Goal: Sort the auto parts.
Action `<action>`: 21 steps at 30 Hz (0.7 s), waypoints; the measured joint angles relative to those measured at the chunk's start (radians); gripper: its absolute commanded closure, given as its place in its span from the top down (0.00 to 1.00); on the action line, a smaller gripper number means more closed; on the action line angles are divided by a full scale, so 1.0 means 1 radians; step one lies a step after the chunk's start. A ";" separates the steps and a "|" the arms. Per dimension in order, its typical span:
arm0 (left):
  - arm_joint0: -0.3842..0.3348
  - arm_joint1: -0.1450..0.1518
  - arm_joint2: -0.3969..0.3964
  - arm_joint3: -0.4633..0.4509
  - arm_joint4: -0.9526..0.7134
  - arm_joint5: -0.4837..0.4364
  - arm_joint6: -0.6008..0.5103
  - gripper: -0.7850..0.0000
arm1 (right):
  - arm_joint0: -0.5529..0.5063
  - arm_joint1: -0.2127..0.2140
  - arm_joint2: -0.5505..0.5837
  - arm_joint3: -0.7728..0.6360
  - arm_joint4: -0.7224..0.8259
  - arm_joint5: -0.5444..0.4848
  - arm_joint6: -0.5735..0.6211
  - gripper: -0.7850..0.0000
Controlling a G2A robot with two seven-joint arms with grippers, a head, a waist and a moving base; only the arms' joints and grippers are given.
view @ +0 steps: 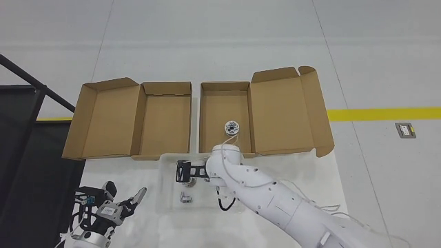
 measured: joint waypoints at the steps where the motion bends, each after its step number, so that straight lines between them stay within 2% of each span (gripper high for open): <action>1: 0.000 0.000 0.000 0.000 0.000 0.000 0.000 1.00 | -0.016 0.020 0.028 -0.057 -0.031 0.030 -0.007 0.00; 5: 0.000 0.000 0.000 0.000 0.000 0.000 0.000 1.00 | -0.099 0.089 0.146 -0.272 -0.141 0.129 0.002 0.00; 10: 0.000 0.000 0.000 0.000 0.000 0.000 0.000 1.00 | -0.227 0.155 0.304 -0.506 -0.239 0.153 -0.055 0.00; 14: 0.000 0.000 0.000 0.000 0.000 0.000 0.000 1.00 | -0.283 0.177 0.385 -0.560 -0.245 0.122 -0.133 0.00; 21: 0.000 0.000 0.000 0.000 0.000 0.000 0.000 1.00 | -0.287 0.179 0.390 -0.561 -0.244 0.117 -0.137 0.00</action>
